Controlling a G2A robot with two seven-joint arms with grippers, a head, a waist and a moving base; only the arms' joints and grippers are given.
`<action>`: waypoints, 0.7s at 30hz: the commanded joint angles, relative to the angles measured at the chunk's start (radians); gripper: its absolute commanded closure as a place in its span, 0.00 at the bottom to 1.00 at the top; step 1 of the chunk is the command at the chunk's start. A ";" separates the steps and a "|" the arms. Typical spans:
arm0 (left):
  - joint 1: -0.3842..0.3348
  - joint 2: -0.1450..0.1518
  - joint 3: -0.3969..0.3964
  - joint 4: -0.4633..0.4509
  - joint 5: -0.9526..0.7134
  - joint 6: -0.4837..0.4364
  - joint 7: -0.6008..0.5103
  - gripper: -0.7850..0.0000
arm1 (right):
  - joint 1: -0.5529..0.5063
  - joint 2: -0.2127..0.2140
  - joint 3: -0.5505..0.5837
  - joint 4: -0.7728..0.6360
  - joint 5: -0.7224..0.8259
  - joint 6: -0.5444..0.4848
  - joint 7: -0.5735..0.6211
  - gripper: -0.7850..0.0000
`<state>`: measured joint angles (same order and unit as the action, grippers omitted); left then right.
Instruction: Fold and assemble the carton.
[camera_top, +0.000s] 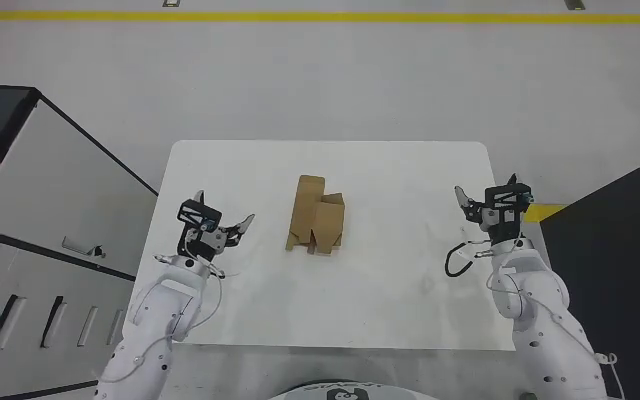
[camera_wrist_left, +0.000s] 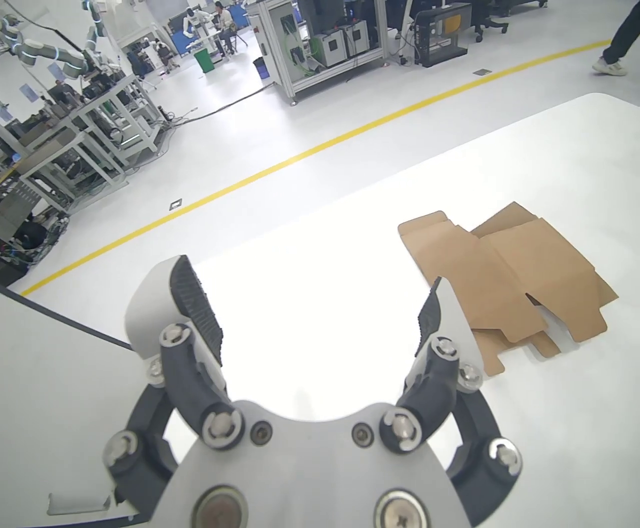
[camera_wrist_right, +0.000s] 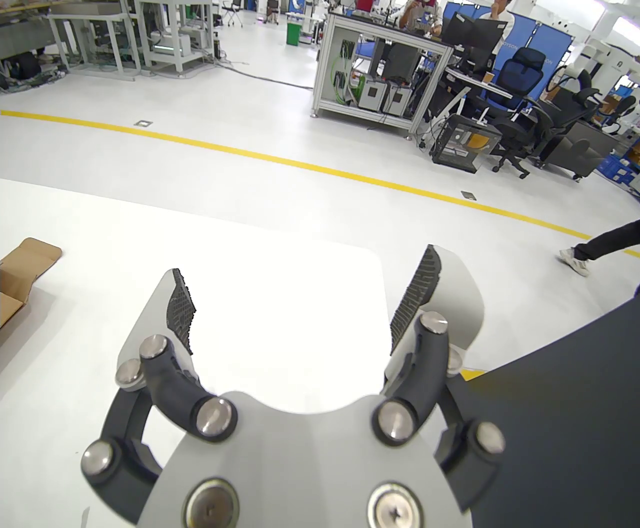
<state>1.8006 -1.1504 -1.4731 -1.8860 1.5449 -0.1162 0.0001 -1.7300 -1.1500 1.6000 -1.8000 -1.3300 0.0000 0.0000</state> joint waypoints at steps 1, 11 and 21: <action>0.005 -0.003 0.054 -0.004 0.037 -0.016 0.002 0.00 | 0.000 0.000 0.000 0.000 0.000 0.000 0.000 0.00; -0.038 -0.023 0.217 0.043 0.138 0.066 -0.034 0.00 | 0.000 0.000 0.000 0.000 0.000 0.000 0.000 0.00; -0.044 -0.028 0.262 0.050 0.172 0.062 -0.028 0.00 | 0.000 0.000 0.000 0.000 0.000 0.000 0.000 0.00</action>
<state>1.7587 -1.1765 -1.2312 -1.8381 1.6942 -0.0593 -0.0255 -1.7300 -1.1500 1.6000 -1.8000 -1.3300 0.0000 0.0000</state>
